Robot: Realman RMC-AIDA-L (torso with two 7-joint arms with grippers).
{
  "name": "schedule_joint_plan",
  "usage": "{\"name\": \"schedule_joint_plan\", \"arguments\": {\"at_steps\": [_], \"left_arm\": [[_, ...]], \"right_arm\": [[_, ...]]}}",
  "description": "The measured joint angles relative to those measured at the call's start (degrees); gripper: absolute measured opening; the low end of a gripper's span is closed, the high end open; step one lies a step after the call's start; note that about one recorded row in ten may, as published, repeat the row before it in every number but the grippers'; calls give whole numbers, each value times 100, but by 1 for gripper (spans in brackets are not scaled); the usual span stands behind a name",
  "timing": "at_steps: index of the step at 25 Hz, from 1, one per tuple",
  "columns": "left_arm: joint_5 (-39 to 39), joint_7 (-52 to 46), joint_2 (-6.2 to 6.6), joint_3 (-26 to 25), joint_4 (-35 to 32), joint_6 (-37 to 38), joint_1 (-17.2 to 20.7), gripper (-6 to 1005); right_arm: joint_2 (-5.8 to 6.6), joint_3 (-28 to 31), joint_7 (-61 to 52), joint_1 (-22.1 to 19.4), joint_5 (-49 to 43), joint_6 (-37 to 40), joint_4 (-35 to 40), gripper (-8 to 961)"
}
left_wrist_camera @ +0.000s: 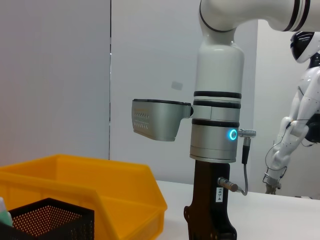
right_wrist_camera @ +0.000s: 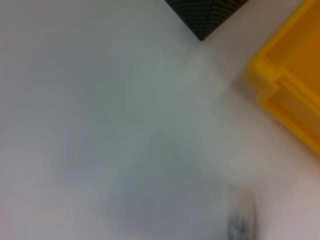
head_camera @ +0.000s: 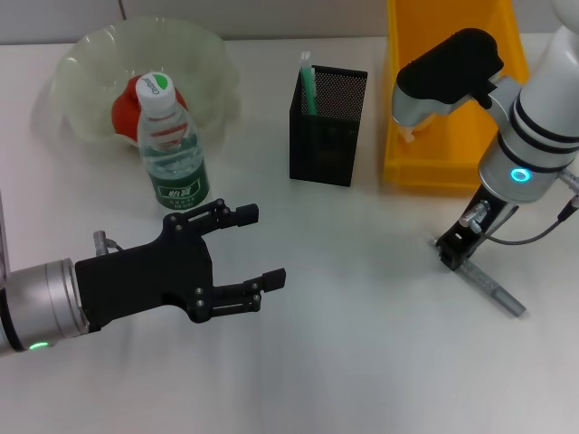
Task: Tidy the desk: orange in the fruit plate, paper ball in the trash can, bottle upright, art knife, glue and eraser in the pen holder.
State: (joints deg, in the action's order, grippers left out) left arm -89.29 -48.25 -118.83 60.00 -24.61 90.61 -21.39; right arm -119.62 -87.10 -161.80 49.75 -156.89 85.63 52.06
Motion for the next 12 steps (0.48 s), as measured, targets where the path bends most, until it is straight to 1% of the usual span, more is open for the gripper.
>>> {"name": "schedule_joint_plan", "arguments": {"at_steps": [3,8,12], "left_arm": [[0,0,0,5,0,0,1,832],[0,0,0,5,0,0,20,832],[0,0,0,-7,0,1,35,832]], "right_arm": [[0,-24,2,-1,0,-5,-1,206],[1,-123,8,-12,22,-10,23,147],[0,-131,9,-105,33,-46,216,145]]}}
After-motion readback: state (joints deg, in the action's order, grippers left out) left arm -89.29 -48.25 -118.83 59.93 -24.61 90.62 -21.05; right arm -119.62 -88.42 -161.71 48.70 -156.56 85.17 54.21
